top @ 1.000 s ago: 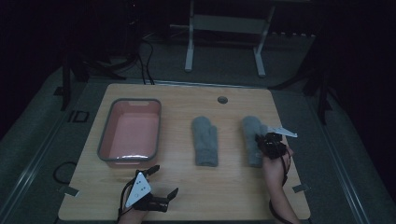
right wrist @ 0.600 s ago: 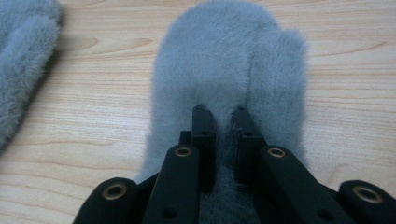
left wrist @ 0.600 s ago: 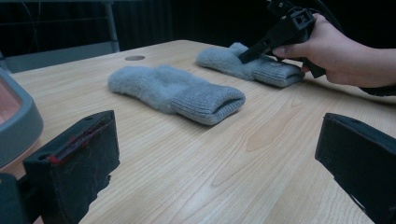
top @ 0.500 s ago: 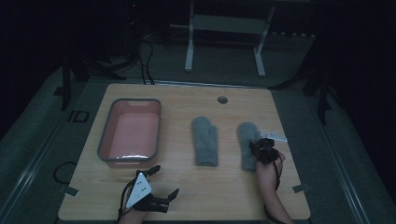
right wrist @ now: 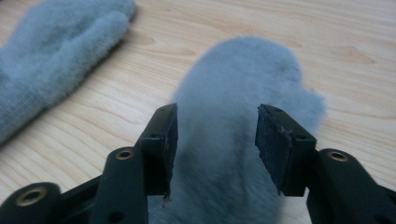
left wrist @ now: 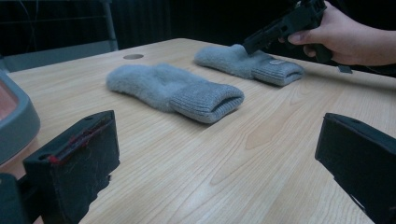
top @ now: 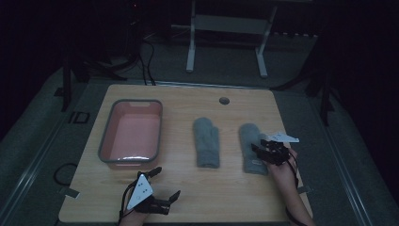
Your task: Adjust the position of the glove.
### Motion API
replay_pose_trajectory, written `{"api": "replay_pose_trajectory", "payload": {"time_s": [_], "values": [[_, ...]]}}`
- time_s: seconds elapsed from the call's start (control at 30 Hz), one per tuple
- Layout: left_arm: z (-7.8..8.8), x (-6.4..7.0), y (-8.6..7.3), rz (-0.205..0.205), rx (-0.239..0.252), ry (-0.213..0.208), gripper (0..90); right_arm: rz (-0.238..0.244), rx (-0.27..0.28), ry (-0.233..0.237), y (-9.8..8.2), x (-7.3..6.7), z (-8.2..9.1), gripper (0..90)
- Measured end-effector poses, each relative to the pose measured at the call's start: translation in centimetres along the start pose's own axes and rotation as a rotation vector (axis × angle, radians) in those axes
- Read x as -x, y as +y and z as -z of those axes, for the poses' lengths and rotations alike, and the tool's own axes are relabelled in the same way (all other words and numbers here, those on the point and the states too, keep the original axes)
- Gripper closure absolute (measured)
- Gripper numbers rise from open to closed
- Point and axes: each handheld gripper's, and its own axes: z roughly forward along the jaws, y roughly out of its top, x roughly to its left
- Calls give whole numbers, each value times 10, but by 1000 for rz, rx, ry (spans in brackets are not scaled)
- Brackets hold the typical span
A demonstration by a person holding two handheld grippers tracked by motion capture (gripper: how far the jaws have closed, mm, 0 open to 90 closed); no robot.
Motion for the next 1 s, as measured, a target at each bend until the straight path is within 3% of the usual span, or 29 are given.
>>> {"api": "replay_pose_trajectory", "payload": {"time_s": [0.2, 0.23, 0.27, 0.3, 0.37, 0.43, 0.6, 0.7, 0.8, 1.0], "values": [[0, 0, 0, -9, 0, -1, 1, 27, -20, 54, -16, 8, -10, 475], [0, 0, 0, -8, 1, -3, 1, 35, -25, 56, -17, 8, -11, 500], [0, 0, 0, -6, 2, -2, 1, 7, -46, 74, -17, 7, -14, 608], [0, 0, 0, -6, 2, -2, 1, 7, -46, 74, -17, 7, -14, 608], [0, 0, 0, -8, 0, -3, 1, -8, -69, 49, -15, 1, -16, 753], [0, 1, 0, -8, 1, -3, 1, -27, -79, 10, -12, -4, -16, 799], [0, 0, 0, -8, 2, -2, 1, -78, -58, -53, -5, -13, -12, 821], [0, 0, 0, -6, 3, -3, 1, -110, -26, -66, 5, -15, -4, 823], [0, 0, 0, -8, -2, -3, 1, -151, 10, -63, 18, -17, 5, 823], [0, 0, 0, -8, 0, -1, 1, -168, 46, -63, 42, -24, 15, 823]]}}
